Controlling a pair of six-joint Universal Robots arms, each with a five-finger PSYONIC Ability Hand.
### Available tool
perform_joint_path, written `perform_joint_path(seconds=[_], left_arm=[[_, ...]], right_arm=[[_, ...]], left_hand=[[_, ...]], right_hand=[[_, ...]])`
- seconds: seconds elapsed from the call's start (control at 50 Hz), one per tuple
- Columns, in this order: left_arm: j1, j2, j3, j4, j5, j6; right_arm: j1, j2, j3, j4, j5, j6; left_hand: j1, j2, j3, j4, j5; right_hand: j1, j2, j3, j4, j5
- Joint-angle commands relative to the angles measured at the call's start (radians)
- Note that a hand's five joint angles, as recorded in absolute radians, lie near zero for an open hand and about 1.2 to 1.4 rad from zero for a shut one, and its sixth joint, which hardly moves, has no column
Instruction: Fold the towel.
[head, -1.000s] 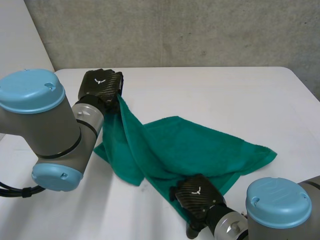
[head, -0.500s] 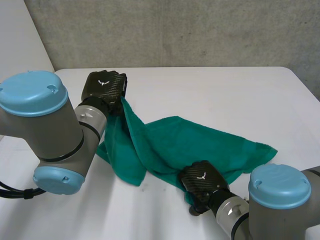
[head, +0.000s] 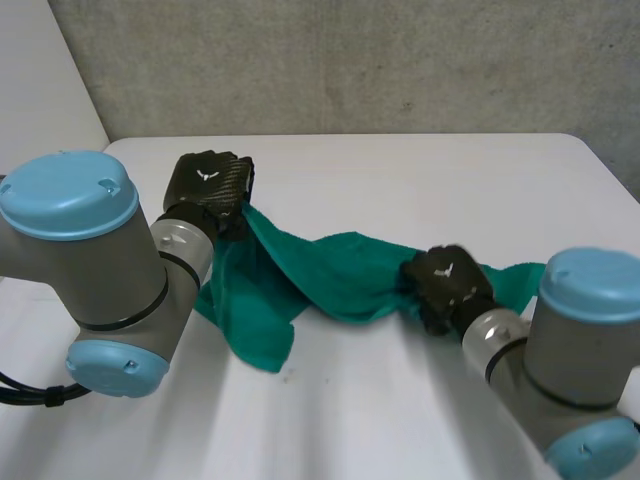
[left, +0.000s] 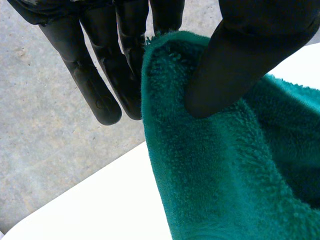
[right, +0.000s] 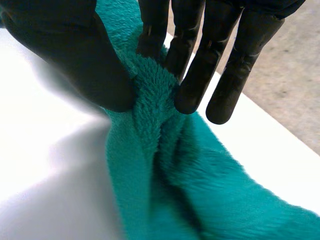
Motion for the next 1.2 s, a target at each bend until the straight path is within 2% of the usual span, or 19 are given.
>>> perform_joint_path(seconds=[0.02,0.1,0.14,0.2,0.3,0.38,0.4,0.44,0.56,0.86,1.0,1.04,1.12,1.14,1.16,1.18,1.2], left_arm=[[0.007,0.0,-0.024,-0.002,0.001,0.0],[0.011,0.0,-0.049,-0.003,0.004,0.001],[0.008,0.002,-0.082,-0.003,0.009,0.004],[-0.001,0.008,-0.104,-0.008,0.012,0.004],[-0.022,-0.001,-0.109,-0.005,0.014,-0.005],[-0.033,-0.024,-0.109,-0.002,0.015,-0.016],[-0.035,-0.029,-0.109,-0.002,0.015,-0.016],[-0.035,-0.037,-0.109,-0.002,0.014,-0.017],[-0.03,-0.04,-0.112,-0.003,0.012,-0.02],[-0.024,-0.038,-0.125,-0.005,0.012,-0.02],[-0.024,-0.035,-0.127,-0.005,0.011,-0.02],[-0.024,-0.035,-0.127,-0.005,0.011,-0.02],[-0.022,-0.043,-0.125,-0.002,0.015,-0.019],[-0.021,-0.046,-0.122,0.001,0.017,-0.016],[-0.021,-0.046,-0.122,0.002,0.017,-0.016],[-0.019,-0.055,-0.115,0.003,0.017,-0.014],[-0.018,-0.07,-0.104,0.005,0.018,-0.013]], right_arm=[[-0.13,0.029,-0.132,0.011,0.004,-0.028],[-0.258,-0.046,-0.195,0.044,-0.001,-0.054],[-0.273,-0.078,-0.226,0.15,-0.007,-0.113],[-0.275,-0.051,-0.244,0.291,-0.025,-0.164],[-0.264,0.002,-0.238,0.302,-0.039,-0.146],[-0.227,0.044,-0.235,0.295,-0.039,-0.019],[-0.23,0.044,-0.235,0.292,-0.042,0.03],[-0.232,0.044,-0.232,0.287,-0.044,0.075],[-0.237,0.022,-0.205,0.264,-0.042,0.155],[-0.22,-0.003,-0.195,0.218,-0.034,0.138],[-0.22,0.103,-0.293,0.21,-0.011,0.086],[-0.215,0.184,-0.364,0.223,0.024,-0.009],[-0.214,0.239,-0.433,0.238,0.084,-0.117],[-0.204,0.261,-0.465,0.258,0.111,-0.164],[-0.185,0.282,-0.496,0.284,0.126,-0.201],[-0.184,0.282,-0.496,0.284,0.127,-0.201],[-0.168,0.302,-0.523,0.308,0.133,-0.227]], left_hand=[[0.286,0.199,0.205,0.199,0.254],[0.286,0.199,0.205,0.199,0.254],[0.286,0.199,0.205,0.199,0.254],[0.286,0.199,0.205,0.199,0.254],[0.286,0.199,0.205,0.199,0.254],[0.286,0.199,0.205,0.199,0.254],[0.286,0.199,0.205,0.199,0.254],[0.286,0.199,0.205,0.199,0.254],[0.286,0.199,0.205,0.199,0.254],[0.286,0.199,0.205,0.199,0.254],[0.286,0.199,0.205,0.199,0.254],[0.286,0.199,0.205,0.199,0.254],[0.286,0.199,0.205,0.199,0.254],[0.286,0.199,0.205,0.199,0.254],[0.286,0.199,0.205,0.199,0.254],[0.286,0.199,0.205,0.199,0.254],[0.286,0.199,0.205,0.199,0.254]], right_hand=[[0.431,0.235,0.219,0.208,0.252],[0.431,0.235,0.219,0.208,0.252],[0.431,0.235,0.219,0.208,0.252],[0.431,0.235,0.219,0.208,0.252],[0.431,0.235,0.219,0.208,0.252],[0.431,0.235,0.219,0.208,0.252],[0.255,0.059,0.042,0.032,0.076],[0.075,-0.122,-0.138,-0.148,-0.104],[-0.195,-0.392,-0.408,-0.419,-0.375],[-0.457,-0.654,-0.67,-0.681,-0.636],[-0.448,-0.645,-0.661,-0.672,-0.628],[-0.428,-0.625,-0.641,-0.651,-0.607],[-0.407,-0.604,-0.62,-0.631,-0.587],[-0.332,-0.528,-0.544,-0.555,-0.511],[-0.075,-0.272,-0.288,-0.299,-0.254],[-0.073,-0.269,-0.285,-0.296,-0.252],[0.387,0.19,0.174,0.163,0.207]])
